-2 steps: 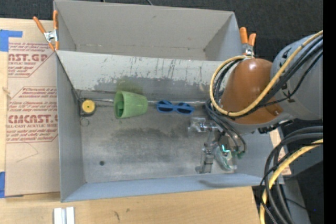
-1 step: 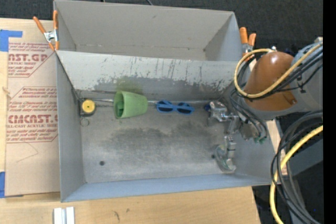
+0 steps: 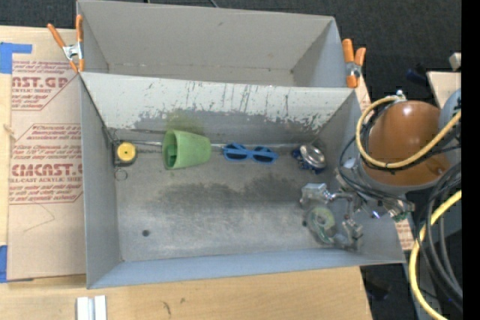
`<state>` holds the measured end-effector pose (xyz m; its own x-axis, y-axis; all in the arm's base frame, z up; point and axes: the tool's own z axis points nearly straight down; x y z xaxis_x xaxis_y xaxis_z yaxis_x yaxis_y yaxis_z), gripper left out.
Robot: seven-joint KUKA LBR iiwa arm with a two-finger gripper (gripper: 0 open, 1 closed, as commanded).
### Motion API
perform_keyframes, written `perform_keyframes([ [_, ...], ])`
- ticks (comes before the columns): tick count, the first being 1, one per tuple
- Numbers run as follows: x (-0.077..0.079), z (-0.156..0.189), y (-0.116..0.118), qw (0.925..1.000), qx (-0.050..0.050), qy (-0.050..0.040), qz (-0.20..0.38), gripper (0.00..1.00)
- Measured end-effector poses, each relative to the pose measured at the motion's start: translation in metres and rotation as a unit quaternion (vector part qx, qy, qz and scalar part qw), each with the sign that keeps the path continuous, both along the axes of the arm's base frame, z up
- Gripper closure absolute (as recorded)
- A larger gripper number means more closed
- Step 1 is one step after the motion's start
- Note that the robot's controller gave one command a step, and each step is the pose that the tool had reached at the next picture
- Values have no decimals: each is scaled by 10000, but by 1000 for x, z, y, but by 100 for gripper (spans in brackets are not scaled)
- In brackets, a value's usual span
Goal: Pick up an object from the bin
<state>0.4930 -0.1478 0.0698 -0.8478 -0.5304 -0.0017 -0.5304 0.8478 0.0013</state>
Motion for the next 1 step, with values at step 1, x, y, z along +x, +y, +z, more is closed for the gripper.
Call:
perform_keyframes([
  [1, 4, 4, 2, 10000, 5, -44, 4, 100],
])
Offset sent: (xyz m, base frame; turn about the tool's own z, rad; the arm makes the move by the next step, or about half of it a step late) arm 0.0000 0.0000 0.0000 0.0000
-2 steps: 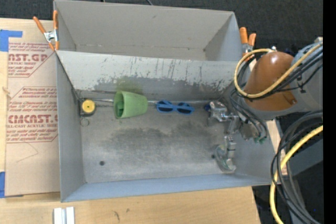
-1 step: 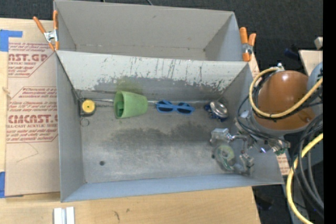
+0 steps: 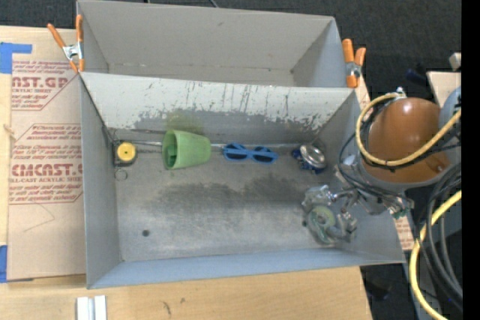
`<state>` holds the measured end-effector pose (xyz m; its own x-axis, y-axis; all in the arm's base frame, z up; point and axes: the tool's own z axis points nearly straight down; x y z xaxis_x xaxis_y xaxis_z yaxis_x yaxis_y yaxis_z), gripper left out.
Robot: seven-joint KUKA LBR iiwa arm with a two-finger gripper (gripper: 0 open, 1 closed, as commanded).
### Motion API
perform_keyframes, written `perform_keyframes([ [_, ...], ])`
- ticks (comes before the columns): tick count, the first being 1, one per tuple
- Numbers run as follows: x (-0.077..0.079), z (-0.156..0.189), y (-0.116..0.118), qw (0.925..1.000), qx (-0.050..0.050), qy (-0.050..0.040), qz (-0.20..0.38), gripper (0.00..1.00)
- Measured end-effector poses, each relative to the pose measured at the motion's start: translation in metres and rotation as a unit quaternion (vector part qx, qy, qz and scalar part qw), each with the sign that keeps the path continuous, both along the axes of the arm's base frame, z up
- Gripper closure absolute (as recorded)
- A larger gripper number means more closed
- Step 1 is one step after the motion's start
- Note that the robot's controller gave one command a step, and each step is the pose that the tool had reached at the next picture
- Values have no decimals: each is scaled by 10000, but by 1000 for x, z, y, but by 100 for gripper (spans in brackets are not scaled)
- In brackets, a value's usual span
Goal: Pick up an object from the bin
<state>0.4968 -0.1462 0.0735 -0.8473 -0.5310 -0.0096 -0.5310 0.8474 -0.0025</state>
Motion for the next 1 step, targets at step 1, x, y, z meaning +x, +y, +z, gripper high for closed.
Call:
perform_keyframes([
  [1, 4, 126, -7, 9999, -24, 4, -134, 100],
])
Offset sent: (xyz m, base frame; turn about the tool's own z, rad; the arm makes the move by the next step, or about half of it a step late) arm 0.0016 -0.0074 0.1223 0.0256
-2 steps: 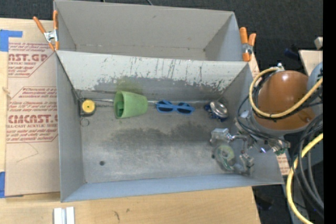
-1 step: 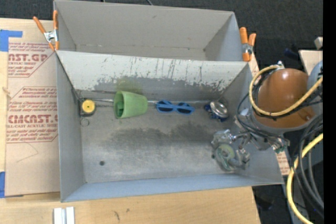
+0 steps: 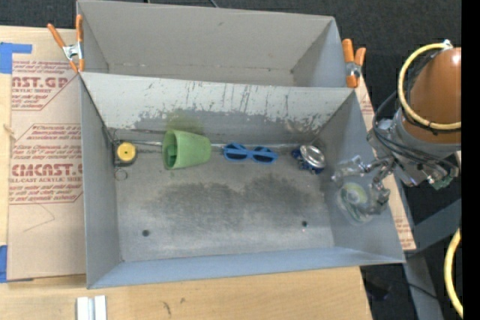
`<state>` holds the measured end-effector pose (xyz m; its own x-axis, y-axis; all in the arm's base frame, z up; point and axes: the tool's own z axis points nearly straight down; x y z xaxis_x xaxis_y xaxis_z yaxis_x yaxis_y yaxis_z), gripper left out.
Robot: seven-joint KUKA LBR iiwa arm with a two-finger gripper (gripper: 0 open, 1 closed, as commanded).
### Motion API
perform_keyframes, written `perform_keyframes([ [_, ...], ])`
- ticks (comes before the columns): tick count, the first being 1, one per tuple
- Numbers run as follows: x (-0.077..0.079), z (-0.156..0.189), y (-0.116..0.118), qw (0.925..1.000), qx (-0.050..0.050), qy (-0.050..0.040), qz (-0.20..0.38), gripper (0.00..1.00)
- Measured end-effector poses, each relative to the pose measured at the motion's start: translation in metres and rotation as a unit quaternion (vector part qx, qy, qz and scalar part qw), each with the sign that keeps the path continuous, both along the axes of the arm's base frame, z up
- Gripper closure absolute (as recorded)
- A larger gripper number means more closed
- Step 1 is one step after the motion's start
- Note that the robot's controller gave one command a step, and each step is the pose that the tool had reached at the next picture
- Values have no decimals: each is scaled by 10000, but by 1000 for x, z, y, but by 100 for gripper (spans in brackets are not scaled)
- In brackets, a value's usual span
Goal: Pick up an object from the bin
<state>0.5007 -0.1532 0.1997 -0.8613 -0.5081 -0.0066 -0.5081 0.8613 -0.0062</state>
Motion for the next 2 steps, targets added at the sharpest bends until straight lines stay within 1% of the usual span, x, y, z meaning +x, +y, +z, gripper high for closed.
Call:
perform_keyframes([
  [1, 43, -7, 6, 9996, 12, 23, 274, 100],
  [2, 65, 70, 61, 9872, 5, -1, 1597, 100],
])
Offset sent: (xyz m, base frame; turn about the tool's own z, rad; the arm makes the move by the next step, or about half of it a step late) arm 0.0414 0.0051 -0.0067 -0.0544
